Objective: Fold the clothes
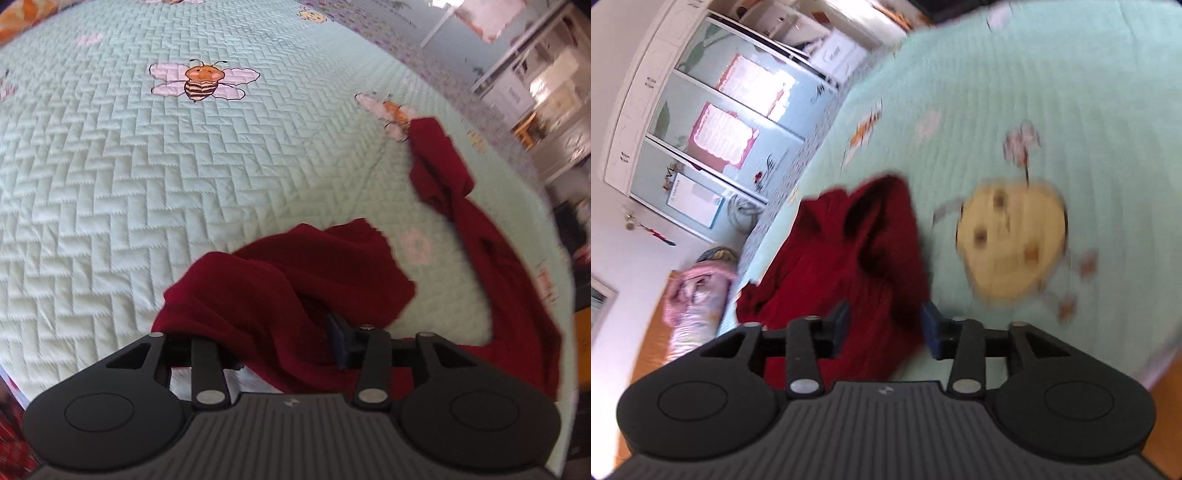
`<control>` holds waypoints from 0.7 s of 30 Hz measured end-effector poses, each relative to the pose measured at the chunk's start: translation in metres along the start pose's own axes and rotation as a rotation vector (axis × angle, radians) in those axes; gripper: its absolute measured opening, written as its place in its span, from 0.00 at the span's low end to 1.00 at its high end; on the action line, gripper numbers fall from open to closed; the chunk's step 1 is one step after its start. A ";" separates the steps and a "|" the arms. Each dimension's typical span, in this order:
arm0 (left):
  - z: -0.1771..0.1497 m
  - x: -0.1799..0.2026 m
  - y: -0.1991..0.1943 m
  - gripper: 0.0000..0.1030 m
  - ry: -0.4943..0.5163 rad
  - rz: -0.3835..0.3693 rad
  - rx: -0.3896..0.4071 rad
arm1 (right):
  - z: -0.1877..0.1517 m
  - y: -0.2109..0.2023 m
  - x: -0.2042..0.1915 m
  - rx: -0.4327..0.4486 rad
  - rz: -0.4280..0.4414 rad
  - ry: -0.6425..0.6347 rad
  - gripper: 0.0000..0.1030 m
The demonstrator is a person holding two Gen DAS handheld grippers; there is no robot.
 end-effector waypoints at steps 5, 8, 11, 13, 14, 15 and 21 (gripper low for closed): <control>-0.013 -0.016 -0.021 0.54 -0.180 -0.090 -0.013 | -0.017 0.014 -0.007 -0.039 -0.011 0.044 0.50; -0.016 -0.029 -0.031 0.54 -0.244 -0.105 -0.009 | -0.013 0.000 -0.006 0.036 -0.041 0.133 0.50; -0.017 -0.035 -0.037 0.60 -0.274 -0.116 0.002 | -0.016 -0.025 0.000 0.085 -0.125 0.145 0.50; -0.017 -0.039 -0.042 0.60 -0.295 -0.124 0.009 | -0.026 -0.027 -0.005 0.055 -0.097 0.162 0.50; -0.018 -0.041 -0.044 0.60 -0.305 -0.128 0.013 | -0.032 -0.027 -0.009 0.035 -0.075 0.174 0.50; -0.018 -0.043 -0.046 0.60 -0.315 -0.132 0.016 | -0.038 -0.027 -0.012 0.016 -0.053 0.185 0.50; -0.020 -0.032 -0.061 0.61 -0.313 -0.201 0.034 | -0.031 0.011 -0.003 0.045 0.019 0.291 0.49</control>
Point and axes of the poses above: each gripper's, at about its wrist camera, not at the fingertips, and y roughly the way its jaws point, x to its right, z to its top, the point moved 10 cm from there along y, roughly the way its jaws point, and after that the axes turned 9 degrees about z, right-handed, at the moved point
